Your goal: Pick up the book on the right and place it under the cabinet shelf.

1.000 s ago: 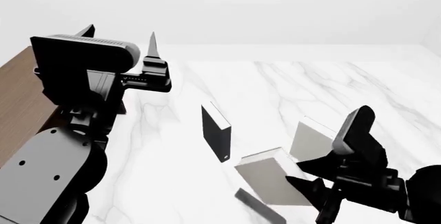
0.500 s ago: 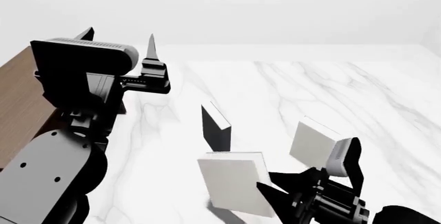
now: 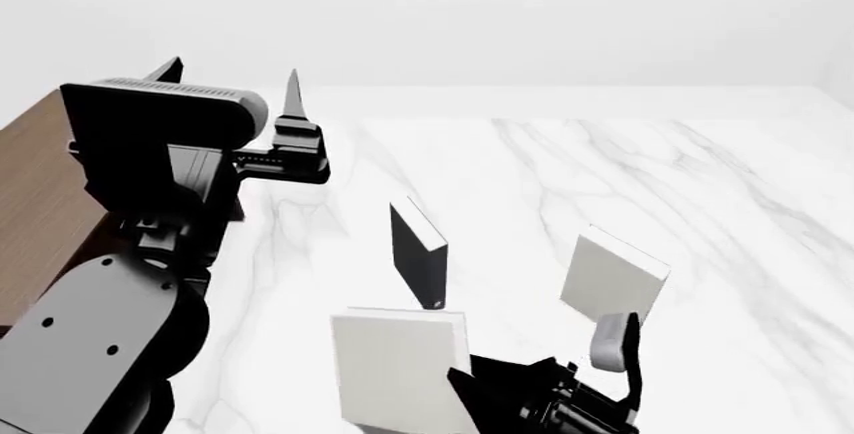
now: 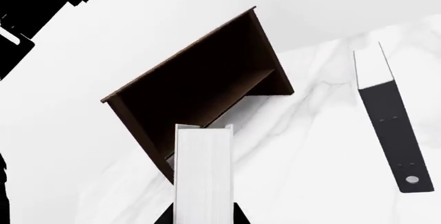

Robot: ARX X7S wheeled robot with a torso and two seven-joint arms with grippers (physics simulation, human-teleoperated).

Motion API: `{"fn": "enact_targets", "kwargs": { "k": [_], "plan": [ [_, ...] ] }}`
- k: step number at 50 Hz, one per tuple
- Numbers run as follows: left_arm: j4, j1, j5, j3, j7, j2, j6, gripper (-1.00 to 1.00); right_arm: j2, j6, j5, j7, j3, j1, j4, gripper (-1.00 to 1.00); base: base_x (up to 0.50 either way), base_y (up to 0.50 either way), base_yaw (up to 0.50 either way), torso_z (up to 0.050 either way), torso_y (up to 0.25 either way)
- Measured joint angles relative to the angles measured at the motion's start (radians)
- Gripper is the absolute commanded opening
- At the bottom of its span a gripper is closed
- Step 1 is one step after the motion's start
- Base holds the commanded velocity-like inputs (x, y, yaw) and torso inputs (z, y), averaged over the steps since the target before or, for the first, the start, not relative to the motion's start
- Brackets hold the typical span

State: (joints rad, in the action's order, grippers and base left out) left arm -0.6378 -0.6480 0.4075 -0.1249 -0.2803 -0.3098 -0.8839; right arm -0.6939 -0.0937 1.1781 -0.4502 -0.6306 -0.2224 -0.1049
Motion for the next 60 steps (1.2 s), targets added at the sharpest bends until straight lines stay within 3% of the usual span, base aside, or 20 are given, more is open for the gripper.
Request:
{"fn": "enact_targets", "kwargs": {
  "k": [35,60],
  "plan": [
    [0.006,0.008,0.009,-0.008,-0.011,-0.005,0.013,1.00,0.386,0.035,0.151,0.011,0.000,-0.080,0.354,-1.00,0.00,0.00,0.00,0.000,0.001],
    [0.015,0.005,0.008,-0.029,-0.023,-0.004,0.019,1.00,0.571,0.018,0.216,0.012,-0.017,-0.156,0.647,-1.00,0.00,0.00,0.00,0.000,0.001]
  ]
}}
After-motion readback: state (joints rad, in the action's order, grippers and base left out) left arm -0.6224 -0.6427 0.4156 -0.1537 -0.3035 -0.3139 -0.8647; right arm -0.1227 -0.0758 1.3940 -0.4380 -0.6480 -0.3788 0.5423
